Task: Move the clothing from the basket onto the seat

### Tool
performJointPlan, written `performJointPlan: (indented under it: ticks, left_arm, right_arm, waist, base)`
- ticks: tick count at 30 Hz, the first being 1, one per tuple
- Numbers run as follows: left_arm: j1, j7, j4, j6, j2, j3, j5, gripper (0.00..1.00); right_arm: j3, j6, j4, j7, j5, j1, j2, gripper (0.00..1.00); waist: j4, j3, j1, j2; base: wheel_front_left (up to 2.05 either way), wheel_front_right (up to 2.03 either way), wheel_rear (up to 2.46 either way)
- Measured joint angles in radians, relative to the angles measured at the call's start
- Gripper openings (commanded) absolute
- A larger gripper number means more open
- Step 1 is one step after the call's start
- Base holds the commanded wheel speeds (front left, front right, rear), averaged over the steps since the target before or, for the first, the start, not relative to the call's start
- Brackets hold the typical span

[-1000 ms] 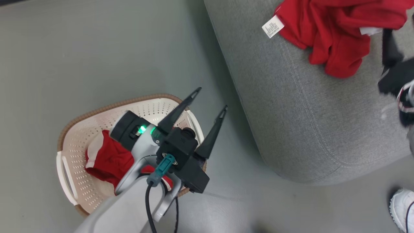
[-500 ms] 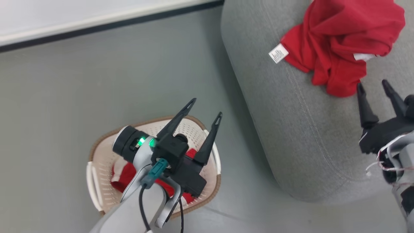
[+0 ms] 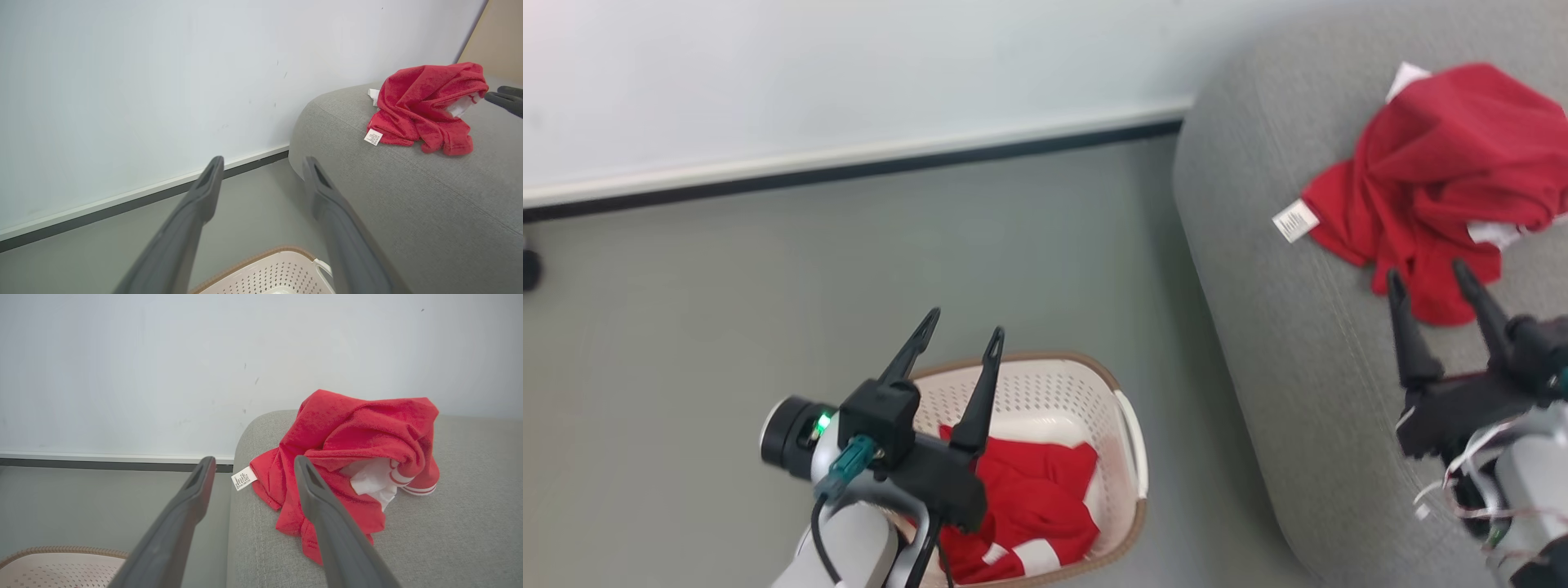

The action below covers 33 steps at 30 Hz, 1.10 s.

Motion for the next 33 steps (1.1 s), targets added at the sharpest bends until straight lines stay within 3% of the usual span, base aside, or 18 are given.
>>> performJointPlan:
  ticks: [10, 17, 33]
  left_arm:
    - [0.109, -0.017, 0.048, 0.008, 0.032, 0.048, -0.013, 1.00]
    - [0.233, -0.025, 0.040, 0.017, 0.074, 0.106, -0.020, 1.00]
    - [0.406, -0.034, -0.038, 0.017, 0.076, 0.246, 0.023, 1.00]
  right_arm:
    - [0.033, -0.073, -0.145, 0.000, -0.051, 0.193, 0.066, 1.00]
    - [0.063, -0.102, -0.226, 0.000, -0.067, 0.303, 0.112, 1.00]
    - [0.037, -0.145, -0.398, 0.000, -0.091, 0.495, 0.112, 1.00]
  waist:
    - [0.090, -0.134, 0.0000, 0.0000]
    - [0.131, -0.231, -0.0001, 0.0000]
    - [0.123, -0.322, 0.0001, 0.0002]
  base:
    - [0.00, 0.00, 0.00]
    - [0.00, 0.00, 0.00]
    - [0.00, 0.00, 0.00]
